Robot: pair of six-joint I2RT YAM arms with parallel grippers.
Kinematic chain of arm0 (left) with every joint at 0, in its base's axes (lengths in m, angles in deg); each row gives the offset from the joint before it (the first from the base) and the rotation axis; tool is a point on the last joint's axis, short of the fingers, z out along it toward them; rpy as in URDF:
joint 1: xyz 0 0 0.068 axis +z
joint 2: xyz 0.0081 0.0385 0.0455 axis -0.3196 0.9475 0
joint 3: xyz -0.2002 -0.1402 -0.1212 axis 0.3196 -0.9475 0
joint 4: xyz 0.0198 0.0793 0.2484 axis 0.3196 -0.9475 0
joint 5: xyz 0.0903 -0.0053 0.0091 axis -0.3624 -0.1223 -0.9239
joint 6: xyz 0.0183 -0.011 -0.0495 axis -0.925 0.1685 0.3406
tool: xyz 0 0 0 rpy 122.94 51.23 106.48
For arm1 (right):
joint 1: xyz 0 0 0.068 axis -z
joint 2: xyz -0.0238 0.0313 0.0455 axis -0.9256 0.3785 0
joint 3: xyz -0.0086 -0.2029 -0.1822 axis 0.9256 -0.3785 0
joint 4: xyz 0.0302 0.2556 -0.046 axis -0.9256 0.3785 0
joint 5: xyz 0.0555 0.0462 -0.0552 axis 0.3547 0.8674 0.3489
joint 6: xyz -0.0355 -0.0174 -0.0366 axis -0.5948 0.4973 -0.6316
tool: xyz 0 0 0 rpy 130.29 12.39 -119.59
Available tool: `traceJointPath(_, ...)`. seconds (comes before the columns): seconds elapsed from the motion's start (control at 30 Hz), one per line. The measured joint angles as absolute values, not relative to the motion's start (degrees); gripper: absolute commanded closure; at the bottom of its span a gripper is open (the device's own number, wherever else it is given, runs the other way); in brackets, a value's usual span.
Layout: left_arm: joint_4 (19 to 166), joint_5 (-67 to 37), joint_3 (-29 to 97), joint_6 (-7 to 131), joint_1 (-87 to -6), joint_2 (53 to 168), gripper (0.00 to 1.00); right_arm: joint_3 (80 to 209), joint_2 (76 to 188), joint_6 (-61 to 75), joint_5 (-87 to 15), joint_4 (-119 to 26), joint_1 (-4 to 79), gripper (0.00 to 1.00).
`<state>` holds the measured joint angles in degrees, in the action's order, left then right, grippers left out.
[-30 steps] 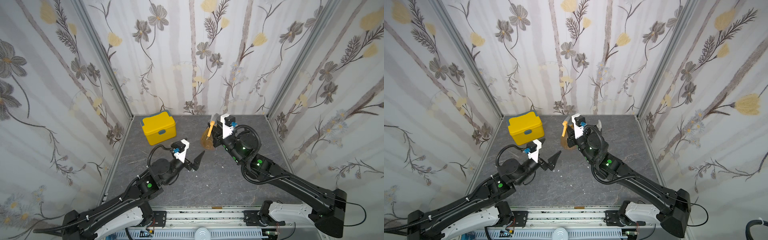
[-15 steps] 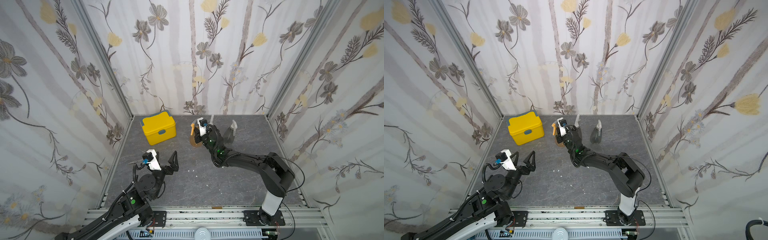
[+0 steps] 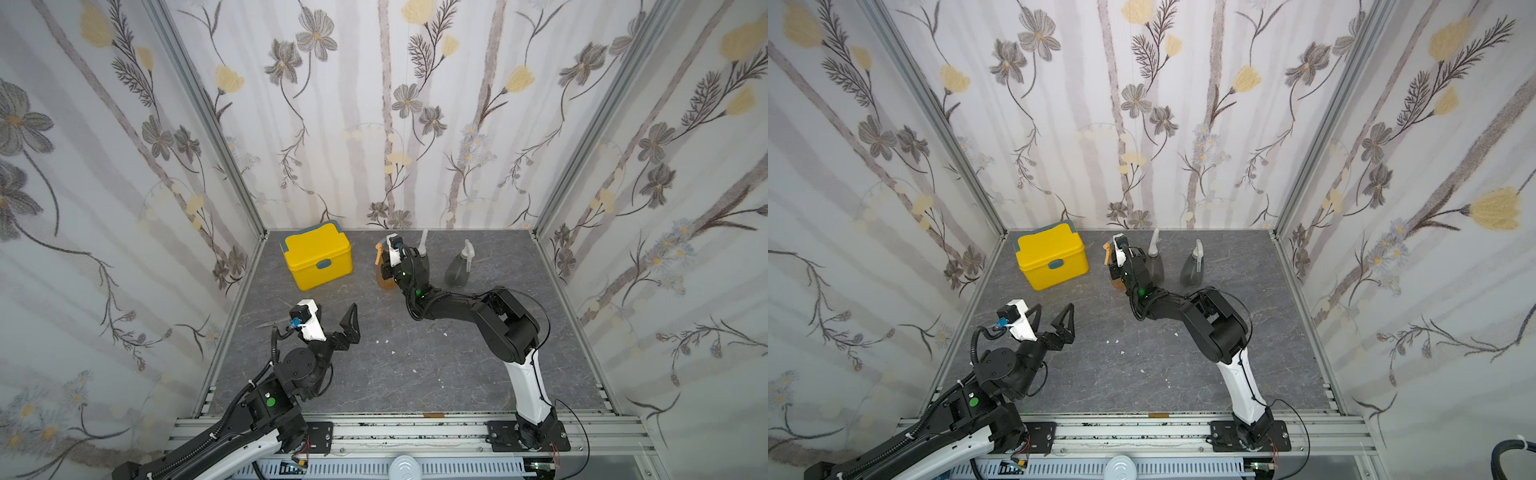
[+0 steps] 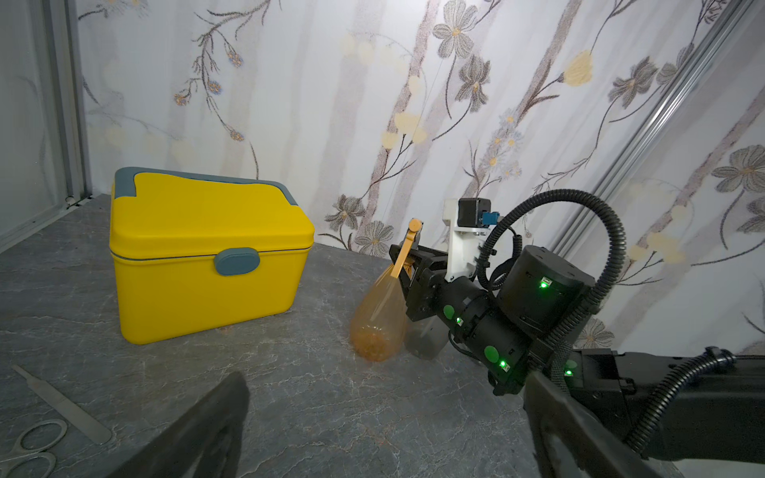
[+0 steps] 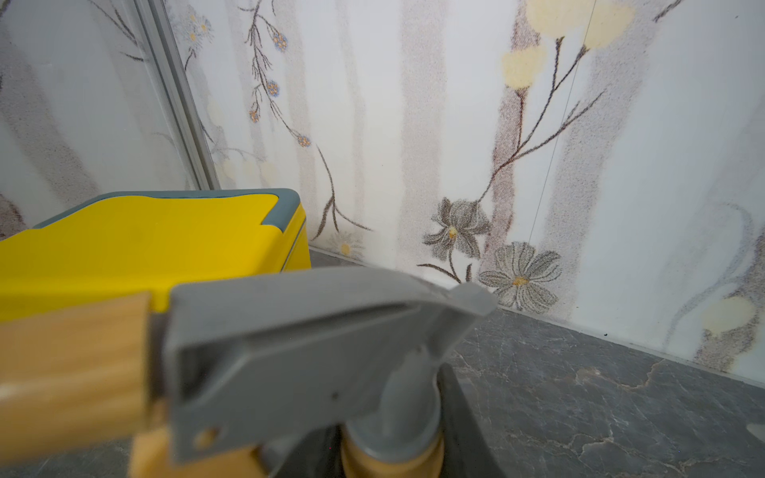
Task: Attach spray nozzles to spray bottles
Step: Place the spray bottle at the center of the board.
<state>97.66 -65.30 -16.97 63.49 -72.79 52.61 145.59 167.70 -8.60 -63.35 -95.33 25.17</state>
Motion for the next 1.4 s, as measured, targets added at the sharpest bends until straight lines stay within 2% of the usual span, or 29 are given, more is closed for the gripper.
traceJointPath(0.1,98.8,-64.5,-17.0,62.9,-72.7,52.7,0.00,145.5,167.8,-7.7,-62.9,-95.6,25.2,0.69)
traceJointPath(0.23,99.7,-63.9,-17.0,62.6,-72.6,53.2,0.00,144.2,167.8,-6.9,-62.5,-96.3,25.0,0.55)
traceJointPath(0.53,100.0,-62.2,-17.0,62.3,-72.5,53.2,0.00,140.4,165.0,-6.4,-61.2,-94.7,24.3,0.45)
traceJointPath(1.1,100.2,-59.9,-13.5,60.6,-72.1,55.5,0.00,129.8,153.6,-7.3,-60.0,-91.4,24.0,0.37)
traceJointPath(1.3,96.4,-62.5,-5.8,57.9,-72.1,57.0,0.00,124.8,141.6,-9.4,-60.0,-88.7,21.3,0.15)
traceJointPath(1.37,95.8,-63.1,-2.9,56.0,-72.1,57.5,0.00,123.5,135.8,-9.9,-60.4,-87.0,19.8,0.00)
traceJointPath(1.4,95.6,-63.1,-1.6,54.8,-72.1,58.0,0.00,122.9,132.4,-10.0,-60.7,-86.1,19.1,0.00)
